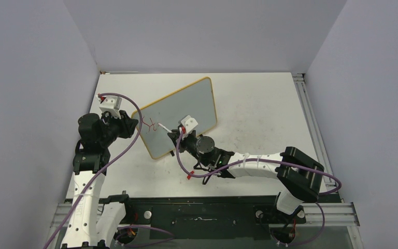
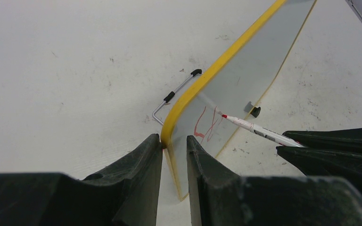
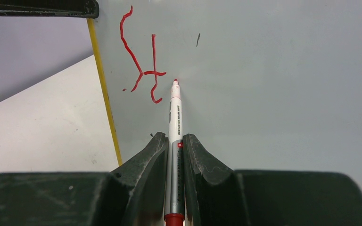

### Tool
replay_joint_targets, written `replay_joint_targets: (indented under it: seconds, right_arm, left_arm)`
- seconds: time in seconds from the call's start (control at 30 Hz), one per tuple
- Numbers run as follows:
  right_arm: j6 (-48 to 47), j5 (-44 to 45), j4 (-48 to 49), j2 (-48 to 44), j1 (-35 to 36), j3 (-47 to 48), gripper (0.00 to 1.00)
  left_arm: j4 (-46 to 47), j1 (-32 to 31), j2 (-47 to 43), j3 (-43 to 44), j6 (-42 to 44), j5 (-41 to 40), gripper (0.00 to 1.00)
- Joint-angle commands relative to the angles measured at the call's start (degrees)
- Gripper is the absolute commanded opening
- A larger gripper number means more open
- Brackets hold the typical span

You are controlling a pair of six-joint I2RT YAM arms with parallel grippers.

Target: Write a sentence on the whiteboard

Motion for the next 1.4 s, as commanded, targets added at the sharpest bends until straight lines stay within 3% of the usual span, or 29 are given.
replay_joint_targets:
  seconds: [0.0,1.37]
  right_arm:
    - [-0.34,-1.6,2.55,0.11,-0.02,2.76,0.05]
    - [2.23,3.11,0.27,-0.18,0.57,-1.59,0.05]
  left_arm:
    - [1.2,-0.28,-0.57,0.42,0.15,1.57,0.24]
    - [1.07,-0.19,-0.69,0.42,0.12,1.43,0.24]
